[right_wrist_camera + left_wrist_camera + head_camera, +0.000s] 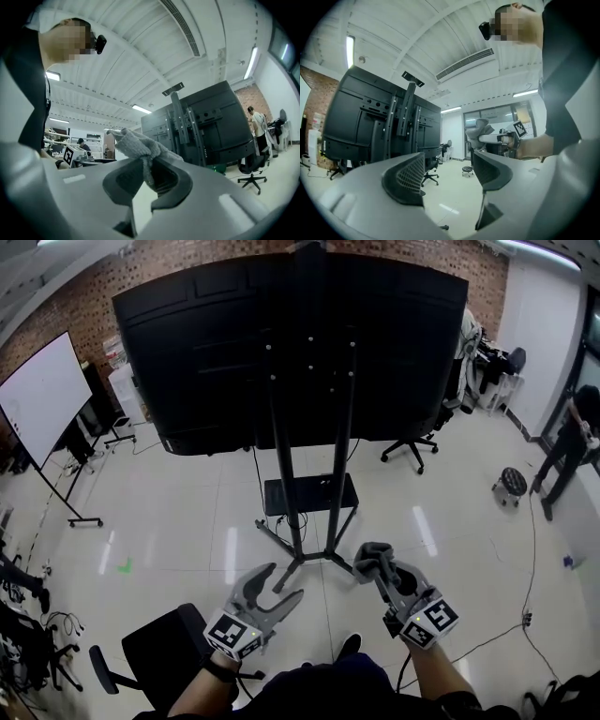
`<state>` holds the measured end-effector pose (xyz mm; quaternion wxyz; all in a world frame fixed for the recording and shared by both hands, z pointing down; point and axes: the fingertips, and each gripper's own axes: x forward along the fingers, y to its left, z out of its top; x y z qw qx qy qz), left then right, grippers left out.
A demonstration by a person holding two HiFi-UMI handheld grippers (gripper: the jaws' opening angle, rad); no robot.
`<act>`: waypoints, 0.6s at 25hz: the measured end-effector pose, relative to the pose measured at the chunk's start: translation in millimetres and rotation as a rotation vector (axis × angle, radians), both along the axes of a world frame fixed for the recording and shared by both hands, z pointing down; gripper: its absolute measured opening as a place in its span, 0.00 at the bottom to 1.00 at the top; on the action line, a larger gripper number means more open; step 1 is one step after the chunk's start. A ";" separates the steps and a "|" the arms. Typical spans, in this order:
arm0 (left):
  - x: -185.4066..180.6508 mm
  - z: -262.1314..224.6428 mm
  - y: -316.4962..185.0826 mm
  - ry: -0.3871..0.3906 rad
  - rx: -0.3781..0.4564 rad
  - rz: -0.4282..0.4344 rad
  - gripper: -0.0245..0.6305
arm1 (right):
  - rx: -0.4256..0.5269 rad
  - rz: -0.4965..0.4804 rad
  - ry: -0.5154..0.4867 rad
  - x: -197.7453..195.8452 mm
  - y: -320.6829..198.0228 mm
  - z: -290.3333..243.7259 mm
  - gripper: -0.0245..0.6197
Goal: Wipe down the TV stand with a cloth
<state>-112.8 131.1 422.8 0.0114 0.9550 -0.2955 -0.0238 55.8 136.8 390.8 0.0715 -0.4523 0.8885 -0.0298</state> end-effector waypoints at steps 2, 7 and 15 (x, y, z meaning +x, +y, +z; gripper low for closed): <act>-3.8 1.5 8.8 0.000 -0.006 0.003 0.57 | 0.002 0.003 0.012 -1.9 13.1 -2.5 0.09; -3.8 -14.4 22.6 0.024 0.006 -0.006 0.57 | 0.016 -0.040 0.014 -5.1 32.7 -12.7 0.08; 14.9 -26.2 34.6 0.045 0.036 -0.008 0.56 | 0.028 -0.104 0.033 -0.6 44.7 -19.7 0.09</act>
